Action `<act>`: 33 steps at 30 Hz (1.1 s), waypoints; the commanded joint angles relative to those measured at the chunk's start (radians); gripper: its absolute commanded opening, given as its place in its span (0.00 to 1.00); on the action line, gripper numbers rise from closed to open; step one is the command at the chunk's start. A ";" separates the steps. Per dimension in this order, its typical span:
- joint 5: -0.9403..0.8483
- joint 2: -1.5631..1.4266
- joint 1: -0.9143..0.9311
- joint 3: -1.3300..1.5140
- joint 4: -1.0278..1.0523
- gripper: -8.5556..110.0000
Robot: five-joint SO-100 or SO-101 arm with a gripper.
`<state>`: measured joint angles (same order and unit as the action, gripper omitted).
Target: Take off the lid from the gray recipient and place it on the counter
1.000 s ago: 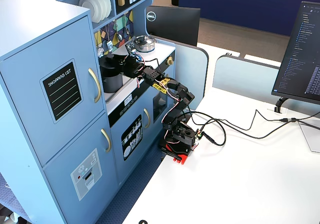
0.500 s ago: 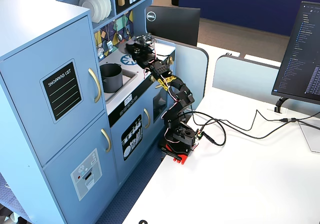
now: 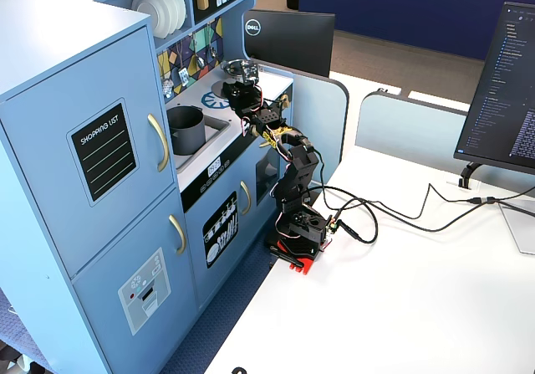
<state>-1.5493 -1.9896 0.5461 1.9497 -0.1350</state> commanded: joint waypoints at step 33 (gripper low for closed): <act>-0.032 0.155 0.020 0.173 -0.255 0.07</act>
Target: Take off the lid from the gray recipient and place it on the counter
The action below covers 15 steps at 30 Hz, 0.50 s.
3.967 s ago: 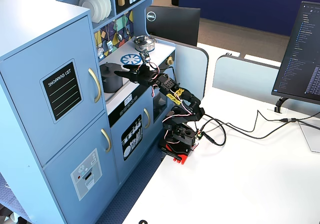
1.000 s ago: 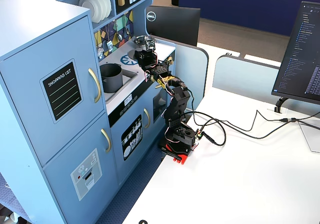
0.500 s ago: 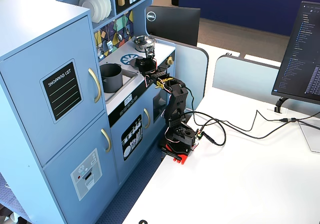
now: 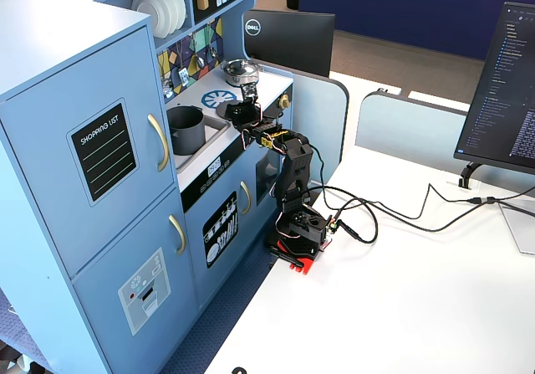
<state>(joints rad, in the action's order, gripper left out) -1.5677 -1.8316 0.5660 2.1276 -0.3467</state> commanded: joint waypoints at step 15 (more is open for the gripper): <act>-0.046 -0.031 0.037 0.051 -0.060 0.47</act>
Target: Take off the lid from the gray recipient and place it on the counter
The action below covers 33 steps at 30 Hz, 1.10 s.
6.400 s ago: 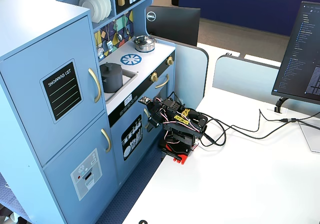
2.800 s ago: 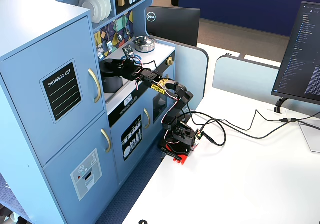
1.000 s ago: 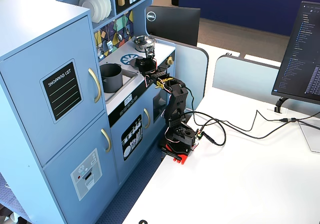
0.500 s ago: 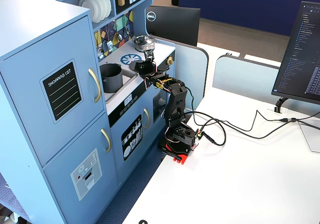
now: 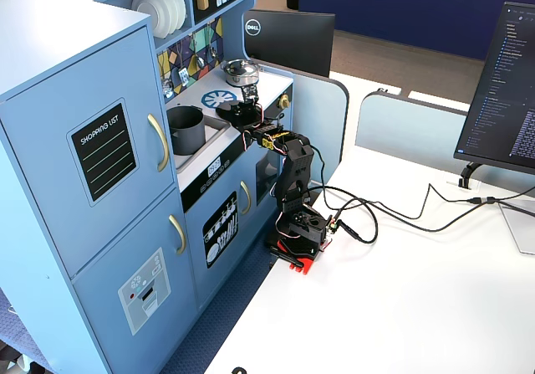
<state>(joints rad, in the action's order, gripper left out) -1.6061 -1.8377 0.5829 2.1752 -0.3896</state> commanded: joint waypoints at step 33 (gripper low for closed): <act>0.114 -0.871 -0.110 -0.138 1.046 0.21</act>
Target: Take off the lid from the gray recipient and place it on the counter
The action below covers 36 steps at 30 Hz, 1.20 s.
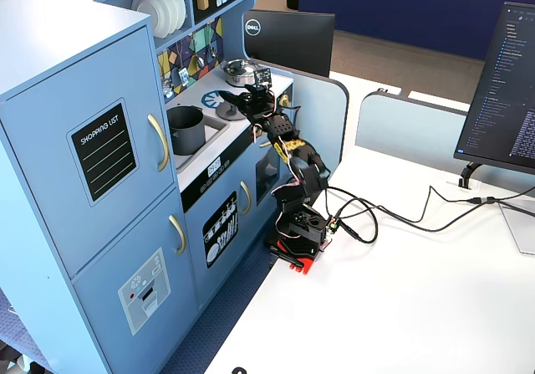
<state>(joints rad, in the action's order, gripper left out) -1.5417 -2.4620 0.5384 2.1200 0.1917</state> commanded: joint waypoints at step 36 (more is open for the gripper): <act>-0.002 -0.716 -0.592 0.882 1.338 0.08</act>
<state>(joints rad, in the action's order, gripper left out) -1.5079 -3.1830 -0.0522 3.0020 1.3484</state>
